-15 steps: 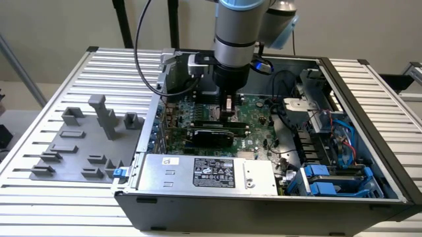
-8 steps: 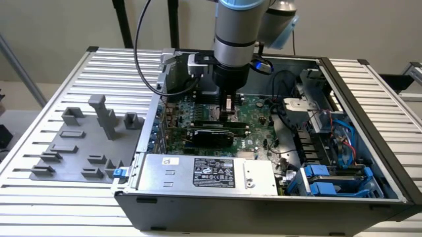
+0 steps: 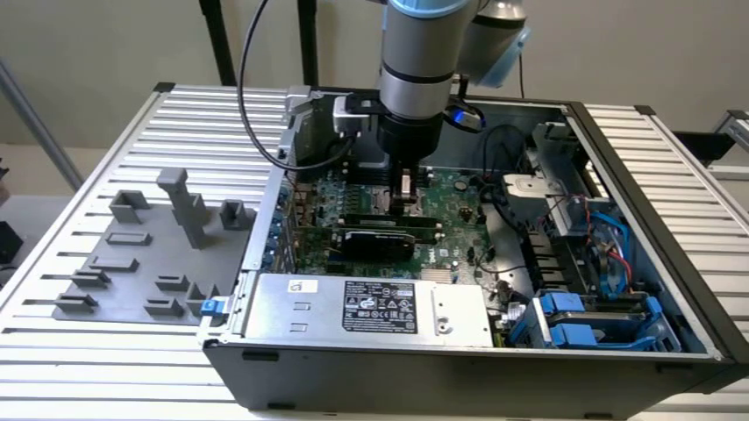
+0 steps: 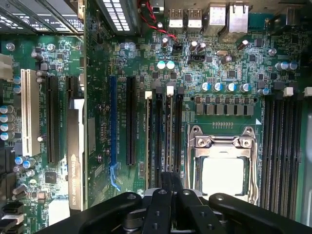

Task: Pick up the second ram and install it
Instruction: 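Press down the second ram until it locks into place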

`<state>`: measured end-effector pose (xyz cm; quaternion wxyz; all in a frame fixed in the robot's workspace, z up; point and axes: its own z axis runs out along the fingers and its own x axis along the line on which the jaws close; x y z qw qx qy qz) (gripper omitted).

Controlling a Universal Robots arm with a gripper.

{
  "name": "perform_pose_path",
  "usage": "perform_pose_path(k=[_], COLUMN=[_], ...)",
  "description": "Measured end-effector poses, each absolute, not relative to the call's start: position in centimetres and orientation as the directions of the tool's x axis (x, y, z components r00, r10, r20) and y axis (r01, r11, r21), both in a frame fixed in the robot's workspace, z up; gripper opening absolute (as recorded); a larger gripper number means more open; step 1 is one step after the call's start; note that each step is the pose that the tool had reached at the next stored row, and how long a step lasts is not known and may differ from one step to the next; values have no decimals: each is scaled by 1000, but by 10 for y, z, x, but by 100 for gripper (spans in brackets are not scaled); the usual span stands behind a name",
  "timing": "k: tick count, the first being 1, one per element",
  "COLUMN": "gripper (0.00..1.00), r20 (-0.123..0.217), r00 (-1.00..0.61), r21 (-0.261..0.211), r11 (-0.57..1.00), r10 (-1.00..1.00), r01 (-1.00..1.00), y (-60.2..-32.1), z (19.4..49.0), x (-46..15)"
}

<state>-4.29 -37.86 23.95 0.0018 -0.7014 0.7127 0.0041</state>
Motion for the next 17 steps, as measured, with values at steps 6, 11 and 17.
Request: perform_pose_path(k=[6,11,17], gripper=[0,0,0], r20=[-8,-5,-3], r00=[-16,-16,-17], r21=[3,3,4], r11=[16,16,17], r10=[-1000,-1000,-1000], r01=[-1000,-1000,-1000], y=[-375,-375,-375], z=[237,232,224], x=[-43,-43,-43])
